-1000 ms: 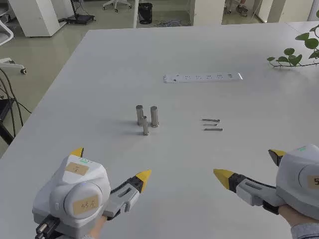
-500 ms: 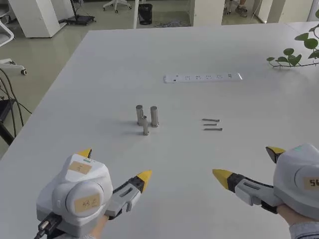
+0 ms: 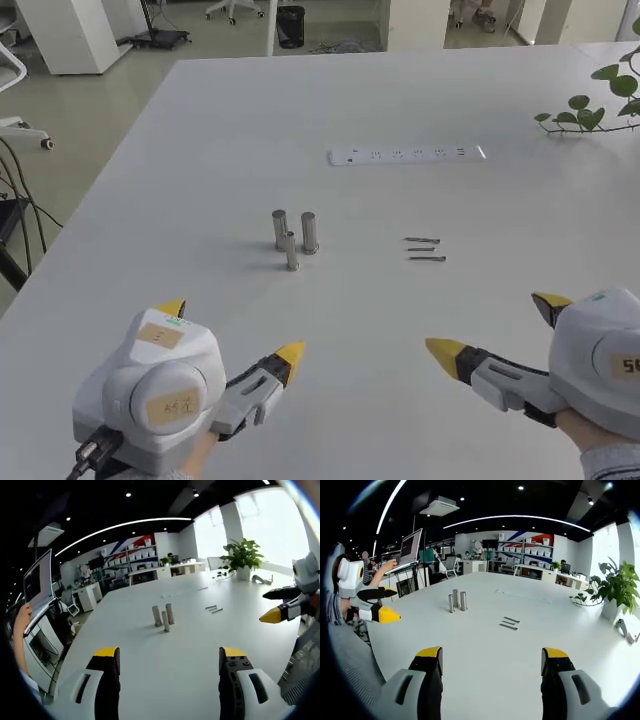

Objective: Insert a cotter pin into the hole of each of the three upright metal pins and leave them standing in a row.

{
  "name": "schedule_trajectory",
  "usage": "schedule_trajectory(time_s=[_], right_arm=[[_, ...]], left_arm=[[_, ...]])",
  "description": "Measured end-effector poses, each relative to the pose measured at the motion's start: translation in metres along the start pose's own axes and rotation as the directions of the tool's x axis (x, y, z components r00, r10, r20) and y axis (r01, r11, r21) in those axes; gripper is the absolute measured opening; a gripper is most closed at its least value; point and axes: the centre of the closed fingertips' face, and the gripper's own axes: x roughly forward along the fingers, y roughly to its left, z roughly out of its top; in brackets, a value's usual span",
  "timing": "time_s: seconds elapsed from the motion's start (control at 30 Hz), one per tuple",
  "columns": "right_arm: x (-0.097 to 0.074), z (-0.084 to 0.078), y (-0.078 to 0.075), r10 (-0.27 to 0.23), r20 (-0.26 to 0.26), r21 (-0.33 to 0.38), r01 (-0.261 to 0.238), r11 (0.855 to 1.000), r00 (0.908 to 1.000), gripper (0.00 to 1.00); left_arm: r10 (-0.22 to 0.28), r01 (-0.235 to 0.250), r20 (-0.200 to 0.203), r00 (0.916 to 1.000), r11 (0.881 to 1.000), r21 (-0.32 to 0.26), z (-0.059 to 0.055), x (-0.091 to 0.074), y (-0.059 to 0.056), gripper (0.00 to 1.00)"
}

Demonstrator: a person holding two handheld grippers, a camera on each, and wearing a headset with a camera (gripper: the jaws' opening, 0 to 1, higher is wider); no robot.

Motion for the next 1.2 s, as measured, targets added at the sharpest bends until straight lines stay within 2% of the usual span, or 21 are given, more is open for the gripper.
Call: schedule_trajectory(time_s=[0.23,0.47,0.77,1.03,1.13,1.2], right_arm=[[0.0,-0.001,0.002,0.012,-0.004,0.009,-0.012,1.0,0.9999,0.79],[0.0,0.003,0.004,0.021,0.013,0.019,-0.021,1.0,0.9997,0.8],[0.001,0.003,0.006,0.026,0.013,0.018,-0.026,0.999,0.9996,0.82],[0.002,0.001,0.008,0.037,0.005,0.015,-0.037,0.999,0.9993,0.82],[0.002,0.001,0.008,0.036,0.003,0.011,-0.036,0.999,0.9993,0.82],[0.002,0.001,0.008,0.036,0.006,0.013,-0.036,0.999,0.9993,0.82]], left_arm=[[-0.005,0.005,0.001,1.0,1.0,-0.002,0.0,0.0,-0.001,0.8],[-0.01,0.01,0.003,1.0,1.0,-0.005,0.0,0.0,-0.002,0.81],[-0.035,0.035,0.014,0.9993,0.999,-0.009,0.002,0.001,-0.008,0.88],[-0.05,0.05,0.013,0.9987,0.998,-0.027,0.002,0.001,-0.011,0.92],[-0.05,0.05,0.003,0.9987,0.999,-0.014,0.0,0.002,-0.011,0.94],[-0.055,0.055,0.013,0.9984,0.998,-0.024,0.002,0.002,-0.012,0.96]])
